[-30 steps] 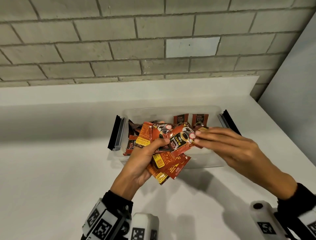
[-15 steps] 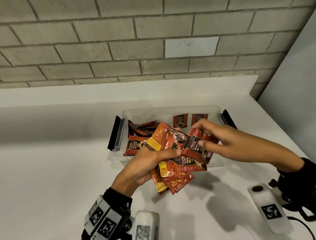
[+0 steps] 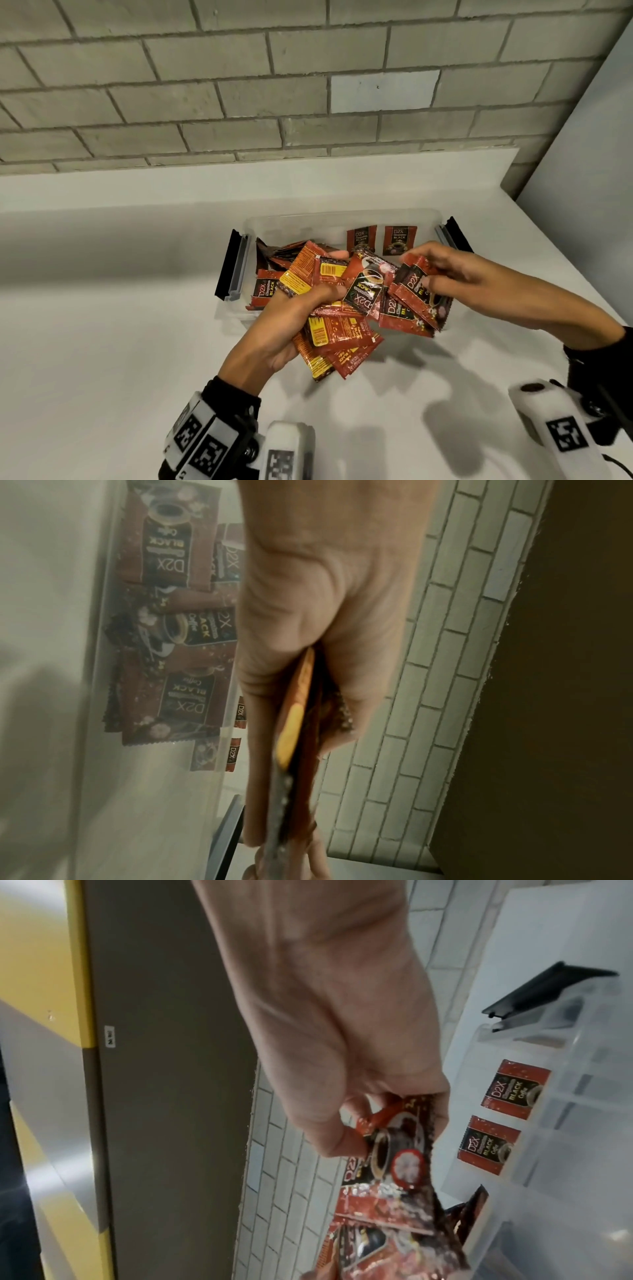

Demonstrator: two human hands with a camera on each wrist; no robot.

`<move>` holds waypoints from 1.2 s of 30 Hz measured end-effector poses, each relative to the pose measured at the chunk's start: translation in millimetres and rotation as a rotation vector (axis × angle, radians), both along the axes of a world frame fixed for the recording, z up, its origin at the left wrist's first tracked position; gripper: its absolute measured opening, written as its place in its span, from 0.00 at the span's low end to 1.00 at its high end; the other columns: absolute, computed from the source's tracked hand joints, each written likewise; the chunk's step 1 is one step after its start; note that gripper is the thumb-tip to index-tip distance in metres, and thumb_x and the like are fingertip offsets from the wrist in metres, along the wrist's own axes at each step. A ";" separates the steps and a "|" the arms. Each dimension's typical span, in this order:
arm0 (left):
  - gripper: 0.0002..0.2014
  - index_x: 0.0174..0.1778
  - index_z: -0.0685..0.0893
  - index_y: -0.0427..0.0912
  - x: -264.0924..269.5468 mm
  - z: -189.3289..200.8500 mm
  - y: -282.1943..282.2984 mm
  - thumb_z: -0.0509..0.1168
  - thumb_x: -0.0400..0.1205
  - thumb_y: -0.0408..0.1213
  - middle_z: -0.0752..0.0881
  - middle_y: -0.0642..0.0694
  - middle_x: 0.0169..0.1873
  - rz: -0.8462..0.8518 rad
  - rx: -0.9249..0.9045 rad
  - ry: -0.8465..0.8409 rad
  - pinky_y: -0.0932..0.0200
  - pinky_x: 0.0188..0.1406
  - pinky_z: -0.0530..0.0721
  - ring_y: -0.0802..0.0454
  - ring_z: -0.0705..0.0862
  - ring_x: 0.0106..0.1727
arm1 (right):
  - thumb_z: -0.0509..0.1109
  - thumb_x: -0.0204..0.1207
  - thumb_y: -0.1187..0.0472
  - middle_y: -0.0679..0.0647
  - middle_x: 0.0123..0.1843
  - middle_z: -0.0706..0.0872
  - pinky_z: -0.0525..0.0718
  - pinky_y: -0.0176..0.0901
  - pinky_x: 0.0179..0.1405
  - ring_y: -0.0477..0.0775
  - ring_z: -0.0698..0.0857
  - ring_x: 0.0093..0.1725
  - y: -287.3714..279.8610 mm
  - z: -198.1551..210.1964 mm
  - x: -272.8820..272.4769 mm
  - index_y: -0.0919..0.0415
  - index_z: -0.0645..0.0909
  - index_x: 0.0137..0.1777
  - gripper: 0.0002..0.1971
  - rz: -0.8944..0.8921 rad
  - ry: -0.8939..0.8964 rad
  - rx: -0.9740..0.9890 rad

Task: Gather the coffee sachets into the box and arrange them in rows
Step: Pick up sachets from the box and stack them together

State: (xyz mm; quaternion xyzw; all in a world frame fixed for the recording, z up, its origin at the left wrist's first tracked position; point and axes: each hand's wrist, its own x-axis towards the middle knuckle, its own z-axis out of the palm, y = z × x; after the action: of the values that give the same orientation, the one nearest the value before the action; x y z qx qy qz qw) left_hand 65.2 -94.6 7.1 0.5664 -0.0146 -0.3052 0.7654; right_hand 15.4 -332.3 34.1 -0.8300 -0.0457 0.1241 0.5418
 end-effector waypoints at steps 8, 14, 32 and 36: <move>0.18 0.54 0.87 0.49 2.0 5.5 0.2 0.68 0.76 0.22 0.91 0.40 0.50 -0.220 0.069 -0.068 0.53 0.42 0.90 0.44 0.90 0.46 | 0.60 0.83 0.58 0.35 0.63 0.70 0.79 0.35 0.57 0.37 0.73 0.63 4.3 27.2 3.7 0.35 0.59 0.78 0.27 0.310 -0.148 -0.466; 0.13 0.51 0.86 0.41 2.4 0.5 1.1 0.72 0.72 0.25 0.91 0.38 0.47 -0.236 0.117 -0.028 0.51 0.45 0.90 0.44 0.91 0.44 | 0.61 0.81 0.53 0.33 0.50 0.66 0.74 0.31 0.51 0.35 0.69 0.55 21.4 29.6 12.0 0.37 0.66 0.69 0.18 0.431 -0.154 -0.613; 0.21 0.57 0.83 0.39 0.0 -5.0 2.3 0.72 0.67 0.37 0.91 0.37 0.48 -0.089 0.001 0.099 0.48 0.45 0.90 0.41 0.91 0.45 | 0.62 0.81 0.64 0.53 0.57 0.88 0.83 0.33 0.47 0.45 0.87 0.53 11.2 4.4 7.0 0.54 0.76 0.67 0.16 -0.004 0.092 0.127; 0.18 0.56 0.83 0.38 0.3 -5.2 -2.5 0.71 0.71 0.40 0.89 0.33 0.53 -0.034 0.010 0.200 0.43 0.58 0.85 0.37 0.88 0.55 | 0.60 0.82 0.66 0.51 0.56 0.90 0.82 0.35 0.52 0.46 0.86 0.56 19.4 -4.1 8.1 0.51 0.78 0.64 0.15 -0.130 0.182 0.249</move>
State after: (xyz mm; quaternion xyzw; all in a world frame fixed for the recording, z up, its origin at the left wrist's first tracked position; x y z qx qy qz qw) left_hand 65.5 -97.1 1.9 0.5366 0.0537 -0.3733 0.7549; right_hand 23.5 -312.8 29.9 -0.7430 0.0421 0.1569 0.6492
